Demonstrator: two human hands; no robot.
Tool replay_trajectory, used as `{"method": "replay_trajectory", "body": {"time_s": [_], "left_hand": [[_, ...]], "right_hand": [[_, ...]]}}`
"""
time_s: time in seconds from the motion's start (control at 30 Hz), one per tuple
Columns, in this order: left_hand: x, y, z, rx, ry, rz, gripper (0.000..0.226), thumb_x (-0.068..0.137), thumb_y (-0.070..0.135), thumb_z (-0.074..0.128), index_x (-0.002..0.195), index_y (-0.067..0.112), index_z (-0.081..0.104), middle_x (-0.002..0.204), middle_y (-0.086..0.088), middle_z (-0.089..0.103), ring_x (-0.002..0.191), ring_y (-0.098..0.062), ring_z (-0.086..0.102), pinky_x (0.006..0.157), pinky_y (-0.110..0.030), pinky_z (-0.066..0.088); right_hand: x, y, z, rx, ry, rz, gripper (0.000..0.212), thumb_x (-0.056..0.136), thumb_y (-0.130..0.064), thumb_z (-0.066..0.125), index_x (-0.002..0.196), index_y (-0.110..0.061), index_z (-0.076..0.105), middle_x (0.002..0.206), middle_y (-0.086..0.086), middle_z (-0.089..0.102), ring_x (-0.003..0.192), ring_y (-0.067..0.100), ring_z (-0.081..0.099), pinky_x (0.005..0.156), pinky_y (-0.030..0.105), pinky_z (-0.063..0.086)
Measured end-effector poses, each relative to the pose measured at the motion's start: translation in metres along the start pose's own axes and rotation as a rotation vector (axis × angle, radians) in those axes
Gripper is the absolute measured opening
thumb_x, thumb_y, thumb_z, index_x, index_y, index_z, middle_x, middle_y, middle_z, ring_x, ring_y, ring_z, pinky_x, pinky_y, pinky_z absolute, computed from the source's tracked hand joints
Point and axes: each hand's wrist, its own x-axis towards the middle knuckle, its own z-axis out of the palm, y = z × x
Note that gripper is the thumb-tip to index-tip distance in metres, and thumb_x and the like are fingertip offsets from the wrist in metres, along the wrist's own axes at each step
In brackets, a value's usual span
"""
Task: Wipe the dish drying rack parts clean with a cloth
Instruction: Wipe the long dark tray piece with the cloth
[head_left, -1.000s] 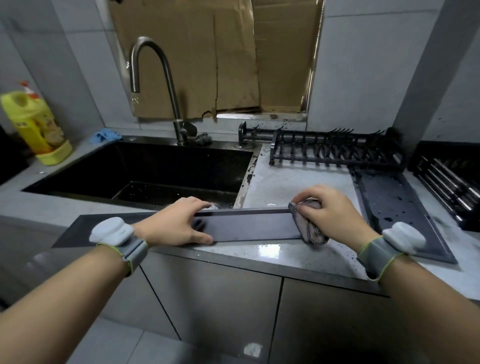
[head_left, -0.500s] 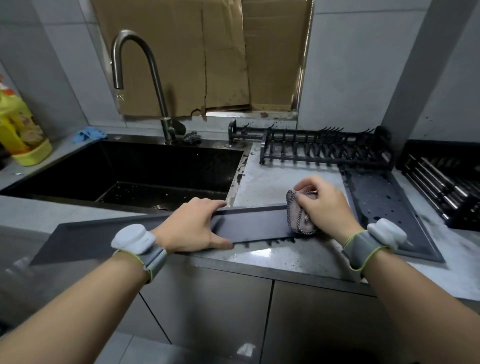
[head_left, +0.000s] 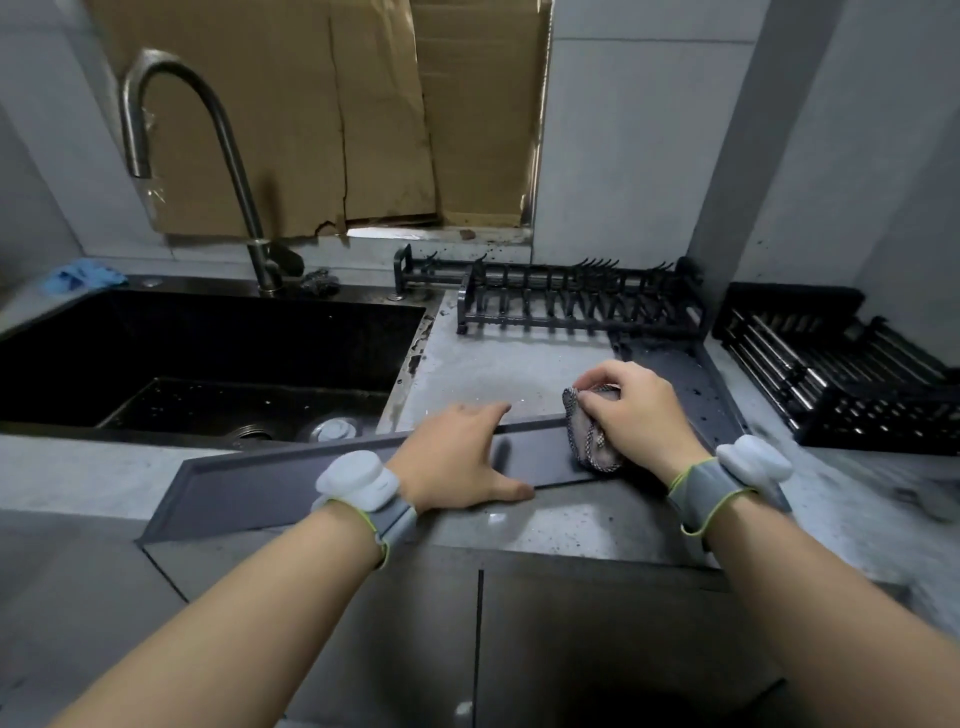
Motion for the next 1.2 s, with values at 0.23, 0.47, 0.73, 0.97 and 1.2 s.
{"method": "replay_trajectory", "body": {"time_s": [0.23,0.47,0.73,0.97,1.2], "left_hand": [[0.014,0.013,0.011,0.017,0.006,-0.003,0.109,0.065,0.079,0.067,0.149,0.018,0.033,0.136,-0.003,0.059,0.119,-0.025,0.052,0.099,-0.043,0.047],[0.015,0.015,0.015,-0.077,0.037,-0.022,0.098,0.058,0.073,0.075,0.134,0.024,0.038,0.115,0.001,0.066,0.104,-0.024,0.061,0.085,-0.042,0.052],[-0.035,-0.028,-0.022,0.038,-0.082,-0.013,0.126,0.061,0.087,0.065,0.158,0.021,0.020,0.159,0.001,0.033,0.144,-0.019,0.031,0.119,-0.037,0.027],[-0.112,-0.126,-0.051,0.076,-0.090,-0.276,0.139,0.036,0.107,0.043,0.152,0.029,0.035,0.147,0.008,0.046,0.136,-0.017,0.033,0.113,-0.038,0.036],[-0.110,-0.120,-0.047,0.037,-0.019,-0.291,0.099,0.051,0.080,0.077,0.135,0.034,0.050,0.125,0.009,0.059,0.123,-0.017,0.047,0.102,-0.045,0.042]], "right_hand": [[0.012,0.017,0.024,-0.137,0.012,0.173,0.018,0.089,-0.020,0.062,0.100,-0.021,0.076,0.115,0.014,0.055,0.110,0.034,0.055,0.093,0.031,0.041],[0.001,-0.018,0.056,-0.126,-0.215,-0.090,0.021,0.087,-0.025,0.064,0.106,-0.024,0.074,0.108,0.004,0.071,0.108,0.026,0.061,0.093,0.035,0.047],[0.013,0.017,0.019,-0.123,-0.018,0.085,0.015,0.089,-0.024,0.065,0.101,-0.019,0.073,0.110,0.010,0.064,0.108,0.030,0.057,0.091,0.032,0.041],[0.007,0.014,0.040,-0.325,-0.098,0.046,0.027,0.091,-0.026,0.052,0.112,-0.019,0.067,0.106,0.009,0.048,0.109,0.037,0.043,0.100,0.034,0.032],[-0.003,-0.049,0.082,-0.279,-0.189,-0.067,0.031,0.090,-0.022,0.057,0.117,-0.018,0.071,0.118,0.014,0.063,0.115,0.036,0.052,0.098,0.031,0.037]]}}
